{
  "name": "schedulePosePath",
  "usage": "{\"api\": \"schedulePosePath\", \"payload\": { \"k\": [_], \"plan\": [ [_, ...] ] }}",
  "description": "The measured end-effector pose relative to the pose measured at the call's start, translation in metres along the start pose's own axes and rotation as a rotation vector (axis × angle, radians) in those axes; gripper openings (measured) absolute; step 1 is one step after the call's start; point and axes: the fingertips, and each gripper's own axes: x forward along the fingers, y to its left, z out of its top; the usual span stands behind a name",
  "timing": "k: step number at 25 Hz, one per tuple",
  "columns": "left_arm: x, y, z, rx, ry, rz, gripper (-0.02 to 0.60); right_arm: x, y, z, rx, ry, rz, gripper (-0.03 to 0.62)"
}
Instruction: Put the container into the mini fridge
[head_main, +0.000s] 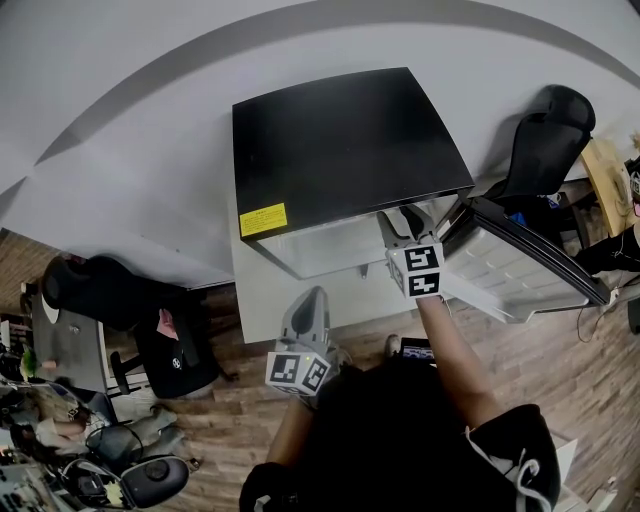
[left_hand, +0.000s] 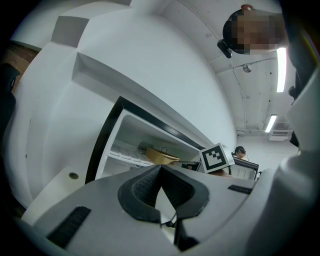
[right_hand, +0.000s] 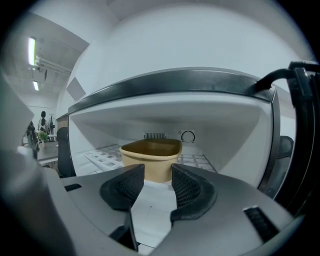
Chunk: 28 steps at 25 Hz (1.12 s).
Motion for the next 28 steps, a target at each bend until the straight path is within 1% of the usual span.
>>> {"api": "schedulePosePath", "payload": {
  "k": [4,8,11,14,15,16,17,23,28],
  "plan": [
    [-0.001,-0.003,0.0,0.0,-0.003,-0.003,0.023,-0.007,0.0,-0.002,0.005,0.007,0.005,0.186],
    [-0.002,-0.007,-0.001,0.005,-0.003,-0.007,0.023,-0.023,0.001,-0.003,0.03,-0.001,0.035,0.175],
    [-0.003,-0.011,0.001,0.002,-0.009,-0.015,0.023,-0.044,0.004,0.004,0.033,-0.036,0.061,0.104],
    [-0.004,-0.014,0.004,0.004,-0.013,-0.02,0.023,-0.068,0.011,0.013,0.043,-0.066,0.106,0.092],
    [-0.004,-0.015,0.005,0.006,-0.014,-0.021,0.023,-0.077,0.013,0.015,0.049,-0.076,0.114,0.064],
    [-0.005,-0.015,0.006,0.008,-0.014,-0.021,0.023,-0.085,0.014,0.017,0.054,-0.086,0.118,0.019],
    [-0.005,-0.015,0.007,0.01,-0.015,-0.02,0.023,-0.093,0.016,0.019,0.058,-0.095,0.12,0.012],
    [-0.006,-0.017,0.006,0.016,-0.018,-0.024,0.023,-0.129,0.025,0.012,0.11,-0.12,0.119,0.012],
    [-0.004,-0.019,0.006,0.007,-0.02,-0.028,0.023,-0.138,0.026,0.002,0.122,-0.12,0.109,0.012]
  ]
}}
